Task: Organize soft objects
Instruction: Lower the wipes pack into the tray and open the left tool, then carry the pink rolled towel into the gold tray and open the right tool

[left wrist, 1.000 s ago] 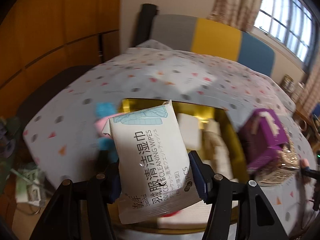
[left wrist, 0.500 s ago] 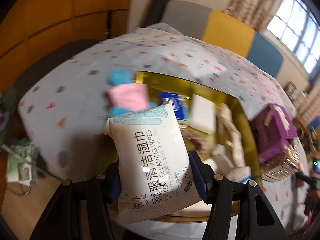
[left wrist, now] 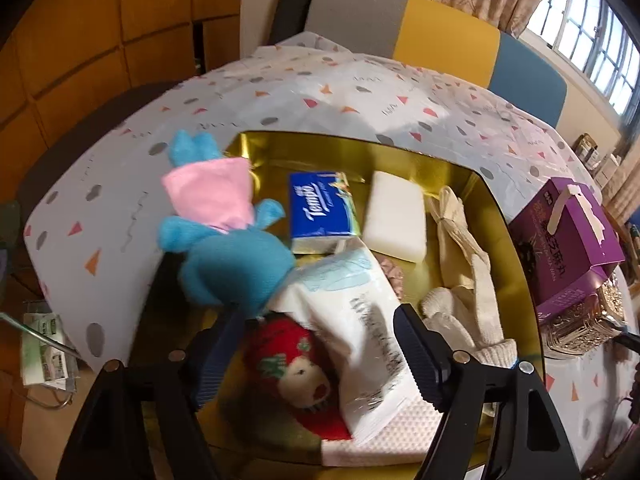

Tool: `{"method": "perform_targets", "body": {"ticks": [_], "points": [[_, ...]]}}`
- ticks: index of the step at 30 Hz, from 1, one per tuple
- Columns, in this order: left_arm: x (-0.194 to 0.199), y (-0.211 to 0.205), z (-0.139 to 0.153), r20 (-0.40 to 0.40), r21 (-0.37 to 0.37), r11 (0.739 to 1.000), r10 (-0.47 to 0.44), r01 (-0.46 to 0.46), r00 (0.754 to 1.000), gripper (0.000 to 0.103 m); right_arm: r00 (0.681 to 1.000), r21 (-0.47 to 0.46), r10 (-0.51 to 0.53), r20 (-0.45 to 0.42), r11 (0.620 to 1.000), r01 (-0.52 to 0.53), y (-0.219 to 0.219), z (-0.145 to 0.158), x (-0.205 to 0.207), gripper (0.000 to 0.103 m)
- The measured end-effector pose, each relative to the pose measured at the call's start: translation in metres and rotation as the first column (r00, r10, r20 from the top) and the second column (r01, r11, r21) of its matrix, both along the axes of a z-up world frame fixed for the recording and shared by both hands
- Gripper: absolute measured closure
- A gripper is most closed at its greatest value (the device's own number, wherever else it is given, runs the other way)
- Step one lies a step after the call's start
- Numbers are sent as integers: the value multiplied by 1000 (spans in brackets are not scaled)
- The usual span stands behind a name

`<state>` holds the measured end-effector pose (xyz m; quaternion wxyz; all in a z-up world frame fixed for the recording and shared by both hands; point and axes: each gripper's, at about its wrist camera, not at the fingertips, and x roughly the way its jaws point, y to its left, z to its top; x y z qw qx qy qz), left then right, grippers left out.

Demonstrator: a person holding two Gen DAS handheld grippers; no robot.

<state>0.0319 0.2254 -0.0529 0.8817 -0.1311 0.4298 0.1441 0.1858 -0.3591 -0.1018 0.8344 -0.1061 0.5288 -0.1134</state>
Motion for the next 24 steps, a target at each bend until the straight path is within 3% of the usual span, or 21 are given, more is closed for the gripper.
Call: {"method": "perform_targets", "body": {"ticks": [8,15,24], "points": [[-16,-19,19,35,96,995,-29,26,999,22,1000,6,-10,-6,1000,10,-3,-1,3,65],[-18,-42,36,74,114,990,-89,80,993,15,992,122,-116,-44,985,120,-14,4,7,67],[-21,-55,37,69,120,986,-123,114,990,11,992,268,-96,-77,957,113,2,8,9,67]]}}
